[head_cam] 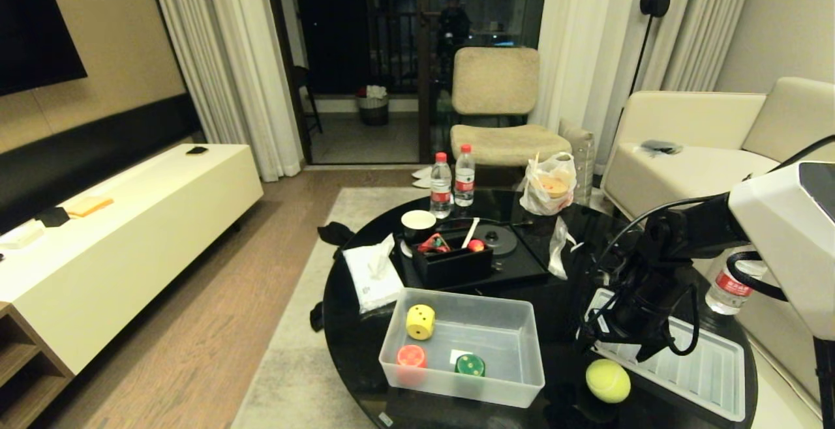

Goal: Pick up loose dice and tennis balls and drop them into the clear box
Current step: Pick up the ball on the table

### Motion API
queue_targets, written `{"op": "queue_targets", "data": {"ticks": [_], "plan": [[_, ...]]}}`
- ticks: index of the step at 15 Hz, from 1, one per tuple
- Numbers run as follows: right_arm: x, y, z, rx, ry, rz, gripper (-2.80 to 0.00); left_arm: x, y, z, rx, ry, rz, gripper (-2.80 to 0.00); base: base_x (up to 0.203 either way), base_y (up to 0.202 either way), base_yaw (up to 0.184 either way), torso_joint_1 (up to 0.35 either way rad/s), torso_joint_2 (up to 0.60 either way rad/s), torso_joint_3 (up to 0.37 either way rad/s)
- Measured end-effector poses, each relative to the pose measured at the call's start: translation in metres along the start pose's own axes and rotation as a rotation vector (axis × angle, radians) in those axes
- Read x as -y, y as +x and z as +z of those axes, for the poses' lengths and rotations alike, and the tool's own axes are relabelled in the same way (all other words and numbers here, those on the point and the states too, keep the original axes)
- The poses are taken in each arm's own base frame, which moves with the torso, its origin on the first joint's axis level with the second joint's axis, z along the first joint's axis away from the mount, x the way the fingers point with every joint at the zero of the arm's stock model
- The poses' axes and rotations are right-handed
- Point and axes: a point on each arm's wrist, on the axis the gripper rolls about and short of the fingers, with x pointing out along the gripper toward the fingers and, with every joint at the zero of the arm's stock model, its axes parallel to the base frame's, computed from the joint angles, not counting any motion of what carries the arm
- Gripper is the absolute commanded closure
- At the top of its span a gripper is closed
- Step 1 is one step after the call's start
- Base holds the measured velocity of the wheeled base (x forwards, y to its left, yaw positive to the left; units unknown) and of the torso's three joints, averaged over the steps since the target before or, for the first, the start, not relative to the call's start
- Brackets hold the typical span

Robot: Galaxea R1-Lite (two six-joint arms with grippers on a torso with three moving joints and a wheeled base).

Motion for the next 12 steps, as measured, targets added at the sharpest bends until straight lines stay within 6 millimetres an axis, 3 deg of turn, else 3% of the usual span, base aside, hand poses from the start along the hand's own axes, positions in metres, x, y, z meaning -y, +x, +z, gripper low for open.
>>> {"op": "queue_targets", "data": {"ticks": [12], "plan": [[-0.008, 0.021, -0.004, -0.032, -0.024, -0.036, -2.8, 0.0, 0.0, 0.0, 0.001, 0.0, 0.0, 0.0, 0.0, 0.0, 0.0, 0.0, 0.0, 0.0]]}}
